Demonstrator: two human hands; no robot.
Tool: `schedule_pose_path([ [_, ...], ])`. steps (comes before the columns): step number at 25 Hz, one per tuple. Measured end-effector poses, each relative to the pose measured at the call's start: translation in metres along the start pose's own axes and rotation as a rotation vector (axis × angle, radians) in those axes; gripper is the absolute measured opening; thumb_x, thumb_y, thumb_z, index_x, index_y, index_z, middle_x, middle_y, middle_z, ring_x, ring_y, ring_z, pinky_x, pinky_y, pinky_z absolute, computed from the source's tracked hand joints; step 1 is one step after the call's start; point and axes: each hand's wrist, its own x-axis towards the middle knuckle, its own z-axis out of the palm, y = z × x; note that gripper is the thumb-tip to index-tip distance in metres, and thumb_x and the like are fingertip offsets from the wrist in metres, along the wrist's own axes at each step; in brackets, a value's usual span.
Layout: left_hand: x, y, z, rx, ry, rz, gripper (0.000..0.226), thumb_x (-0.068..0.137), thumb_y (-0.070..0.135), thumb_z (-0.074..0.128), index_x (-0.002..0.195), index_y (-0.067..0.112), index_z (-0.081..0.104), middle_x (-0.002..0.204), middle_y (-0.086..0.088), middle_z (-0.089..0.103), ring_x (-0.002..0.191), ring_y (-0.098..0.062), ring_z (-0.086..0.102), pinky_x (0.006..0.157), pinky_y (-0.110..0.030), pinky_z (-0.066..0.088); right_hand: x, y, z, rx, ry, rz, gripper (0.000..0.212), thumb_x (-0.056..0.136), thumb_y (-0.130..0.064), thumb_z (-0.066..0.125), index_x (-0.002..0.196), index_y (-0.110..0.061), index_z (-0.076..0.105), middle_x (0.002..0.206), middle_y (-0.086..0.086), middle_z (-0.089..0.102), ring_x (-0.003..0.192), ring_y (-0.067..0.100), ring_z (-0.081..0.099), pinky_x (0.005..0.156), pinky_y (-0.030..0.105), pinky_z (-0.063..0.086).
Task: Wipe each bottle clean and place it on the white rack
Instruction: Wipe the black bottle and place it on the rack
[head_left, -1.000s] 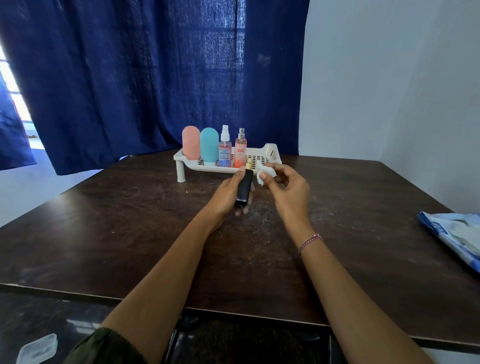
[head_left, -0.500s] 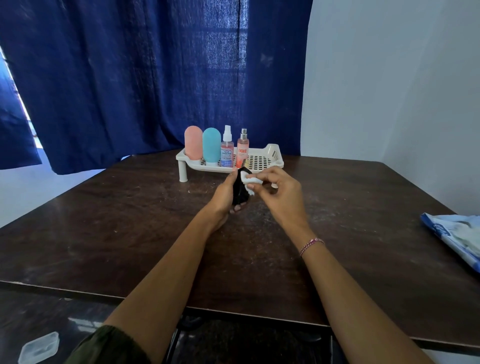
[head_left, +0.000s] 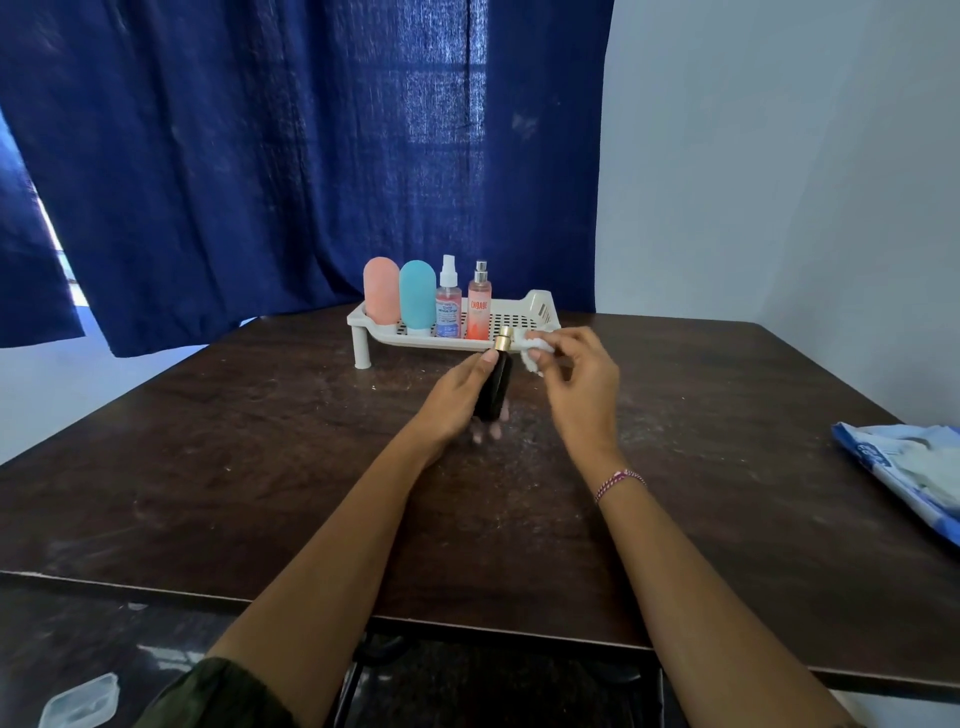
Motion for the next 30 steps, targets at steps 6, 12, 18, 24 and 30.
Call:
schedule_pose_path([
  [6, 0.002, -0.004, -0.002, 0.346, 0.117, 0.170, 0.027, 0.100, 0.038, 0.038, 0.104, 0.018, 0.055, 0.082, 0.004, 0.063, 0.072, -0.005, 0.058, 0.068, -0.028, 0.046, -0.003, -0.001, -0.001, -0.140, -0.052, -0.197, 0.029, 0.087, -0.003, 0.058, 0.115, -0.010, 0.064, 0.117, 0.002, 0.060, 0.111, 0.006, 0.045, 0.098, 0.022, 0.043],
  [12, 0.002, -0.005, -0.006, 0.611, 0.179, 0.259, 0.032, 0.095, 0.045, 0.043, 0.120, 0.027, 0.053, 0.086, 0.007, 0.061, 0.072, -0.010, 0.055, 0.069, -0.034, 0.046, -0.003, -0.007, -0.010, -0.382, -0.192, -0.347, 0.031, 0.082, -0.001, 0.063, 0.110, -0.013, 0.068, 0.112, 0.002, 0.067, 0.116, 0.017, 0.050, 0.098, 0.023, 0.036],
  [18, -0.001, -0.004, -0.009, 0.856, 0.182, 0.309, 0.034, 0.092, 0.052, 0.043, 0.107, 0.024, 0.054, 0.090, 0.000, 0.066, 0.079, -0.017, 0.059, 0.067, -0.035, 0.048, -0.002, -0.004, -0.018, -0.311, -0.429, -0.213, 0.033, 0.089, -0.003, 0.055, 0.121, -0.011, 0.061, 0.120, 0.008, 0.062, 0.111, 0.019, 0.056, 0.098, 0.023, 0.040],
  [24, -0.006, 0.003, 0.001, 0.947, 0.085, 0.415, 0.030, 0.091, 0.050, 0.048, 0.102, 0.023, 0.054, 0.092, 0.000, 0.066, 0.079, -0.013, 0.057, 0.066, -0.028, 0.043, -0.008, 0.009, -0.029, -0.246, -0.454, 0.031, 0.022, 0.098, -0.022, 0.041, 0.100, -0.012, 0.061, 0.091, -0.004, 0.056, 0.076, 0.002, 0.049, 0.064, 0.008, 0.037],
  [30, -0.002, -0.002, 0.000, 0.922, 0.110, 0.427, 0.031, 0.091, 0.049, 0.048, 0.110, 0.025, 0.053, 0.100, -0.001, 0.067, 0.085, -0.013, 0.059, 0.069, -0.027, 0.042, -0.006, 0.012, -0.029, 0.020, -0.401, 0.042, 0.023, 0.092, -0.010, 0.054, 0.111, -0.015, 0.067, 0.106, -0.005, 0.062, 0.098, 0.001, 0.055, 0.080, 0.002, 0.039],
])
